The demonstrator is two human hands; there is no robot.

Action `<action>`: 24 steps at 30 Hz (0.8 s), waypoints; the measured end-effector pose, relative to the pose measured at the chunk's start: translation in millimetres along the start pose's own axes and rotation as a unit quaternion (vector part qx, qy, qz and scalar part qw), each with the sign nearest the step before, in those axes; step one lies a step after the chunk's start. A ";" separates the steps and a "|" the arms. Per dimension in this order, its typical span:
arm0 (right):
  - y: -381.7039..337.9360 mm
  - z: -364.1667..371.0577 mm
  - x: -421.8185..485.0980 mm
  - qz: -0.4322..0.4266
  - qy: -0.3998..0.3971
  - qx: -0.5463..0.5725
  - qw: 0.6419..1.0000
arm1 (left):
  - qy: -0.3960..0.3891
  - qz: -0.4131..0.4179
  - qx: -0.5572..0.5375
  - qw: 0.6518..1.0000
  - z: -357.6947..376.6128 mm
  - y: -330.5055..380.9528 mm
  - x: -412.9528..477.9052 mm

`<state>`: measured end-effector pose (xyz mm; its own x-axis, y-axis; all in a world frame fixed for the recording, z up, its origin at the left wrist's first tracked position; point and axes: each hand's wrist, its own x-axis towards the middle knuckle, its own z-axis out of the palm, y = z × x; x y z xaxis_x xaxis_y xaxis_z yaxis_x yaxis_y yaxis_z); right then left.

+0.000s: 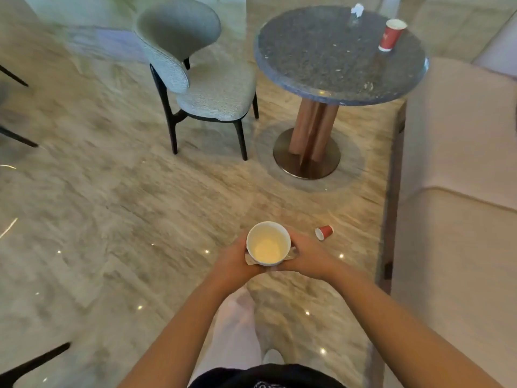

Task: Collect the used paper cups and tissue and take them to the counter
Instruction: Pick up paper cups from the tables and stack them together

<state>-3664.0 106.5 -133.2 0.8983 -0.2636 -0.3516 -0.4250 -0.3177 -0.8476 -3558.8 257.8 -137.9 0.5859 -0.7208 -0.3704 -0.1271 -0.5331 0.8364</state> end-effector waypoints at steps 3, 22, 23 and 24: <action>-5.6 -17.8 36.2 0.014 0.031 0.001 0.999 | -0.024 0.015 0.007 1.000 -18.6 12.4 47.7; -45.8 -144.1 238.2 0.063 0.144 0.056 0.986 | -0.120 0.079 0.048 0.988 -111.7 99.5 301.1; -38.7 -159.7 250.6 0.067 0.150 0.059 0.985 | -0.125 0.080 0.049 0.988 -107.0 107.7 322.6; -36.1 -165.3 255.8 0.071 0.152 0.058 0.984 | -0.126 0.081 0.056 0.987 -105.0 110.5 331.0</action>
<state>-3437.4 -100.0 -126.9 0.7478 -0.5639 -0.3504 -0.5128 -0.1553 -0.8443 -3294.9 6.8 -125.6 0.3344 -0.8808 -0.3353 -0.2983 -0.4364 0.8488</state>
